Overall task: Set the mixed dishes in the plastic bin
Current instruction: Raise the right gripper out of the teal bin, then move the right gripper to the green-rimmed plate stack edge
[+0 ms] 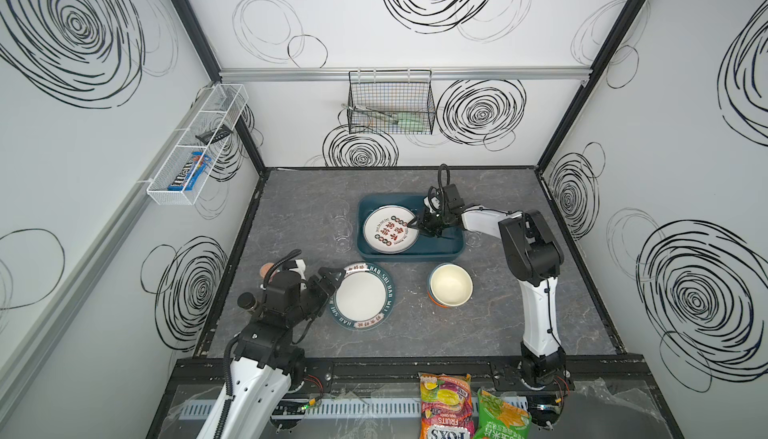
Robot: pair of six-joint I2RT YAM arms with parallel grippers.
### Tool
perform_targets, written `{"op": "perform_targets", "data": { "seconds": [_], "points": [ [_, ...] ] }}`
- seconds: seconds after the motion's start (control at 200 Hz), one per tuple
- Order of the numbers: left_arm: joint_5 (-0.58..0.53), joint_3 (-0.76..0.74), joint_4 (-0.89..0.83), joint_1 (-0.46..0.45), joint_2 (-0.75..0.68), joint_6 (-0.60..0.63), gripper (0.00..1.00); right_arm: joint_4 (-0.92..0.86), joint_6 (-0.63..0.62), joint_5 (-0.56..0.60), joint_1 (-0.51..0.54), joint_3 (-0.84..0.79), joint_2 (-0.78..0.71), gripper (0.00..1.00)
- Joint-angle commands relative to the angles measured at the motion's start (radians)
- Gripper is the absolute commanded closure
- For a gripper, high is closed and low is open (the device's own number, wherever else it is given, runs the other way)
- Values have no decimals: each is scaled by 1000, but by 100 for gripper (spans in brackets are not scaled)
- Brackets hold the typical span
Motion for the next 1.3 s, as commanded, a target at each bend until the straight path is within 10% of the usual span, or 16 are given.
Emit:
{"op": "perform_targets", "data": {
  "seconds": [0.0,0.75,1.296],
  "points": [
    [-1,-7,10,11,-8,5,14,-73,-37,52,-9,43,-21,63],
    [-136,121,-188,19,107,179,16,-310,-237,223,57,-19,-409,50],
    [-221,124,-265,12,182,223,20,-379,-290,283,300,-214,-624,43]
  ]
}}
